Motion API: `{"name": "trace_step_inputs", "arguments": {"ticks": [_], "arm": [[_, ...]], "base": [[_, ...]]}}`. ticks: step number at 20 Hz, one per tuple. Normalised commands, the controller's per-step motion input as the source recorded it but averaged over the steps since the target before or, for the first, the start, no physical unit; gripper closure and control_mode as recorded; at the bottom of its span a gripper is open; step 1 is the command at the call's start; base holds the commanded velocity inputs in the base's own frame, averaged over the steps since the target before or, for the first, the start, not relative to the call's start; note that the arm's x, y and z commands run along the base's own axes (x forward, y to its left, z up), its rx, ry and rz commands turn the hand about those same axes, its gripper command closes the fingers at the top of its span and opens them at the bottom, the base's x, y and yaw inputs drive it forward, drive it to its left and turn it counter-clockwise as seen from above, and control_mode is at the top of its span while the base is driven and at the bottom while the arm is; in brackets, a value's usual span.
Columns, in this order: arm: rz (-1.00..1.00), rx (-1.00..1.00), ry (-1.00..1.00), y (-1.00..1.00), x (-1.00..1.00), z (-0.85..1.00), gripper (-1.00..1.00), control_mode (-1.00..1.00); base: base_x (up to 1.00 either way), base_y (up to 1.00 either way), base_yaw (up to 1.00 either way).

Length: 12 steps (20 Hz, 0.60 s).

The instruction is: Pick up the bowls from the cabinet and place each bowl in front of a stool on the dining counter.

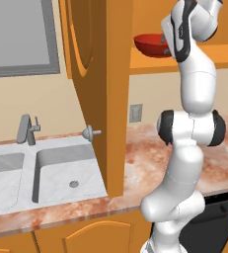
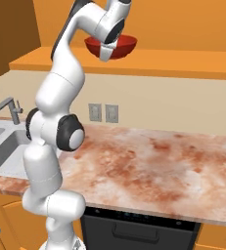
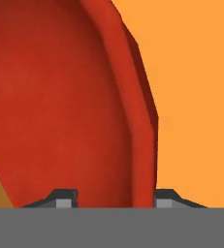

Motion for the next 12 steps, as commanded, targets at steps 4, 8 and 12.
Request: {"name": "trace_step_inputs", "arguments": {"ticks": [4, 8, 12], "arm": [[0.00, 0.00, -0.03, 0.03, 0.00, -0.39, 1.00, -1.00], [0.00, 0.00, -0.07, 0.00, 0.00, -0.64, 1.00, -1.00], [-0.04, 0.00, -0.16, -0.04, -0.47, -0.16, 1.00, -1.00]], "base": [[0.00, 0.00, 0.00], [0.00, 0.00, 0.00], [0.00, 0.00, 0.00]]}}
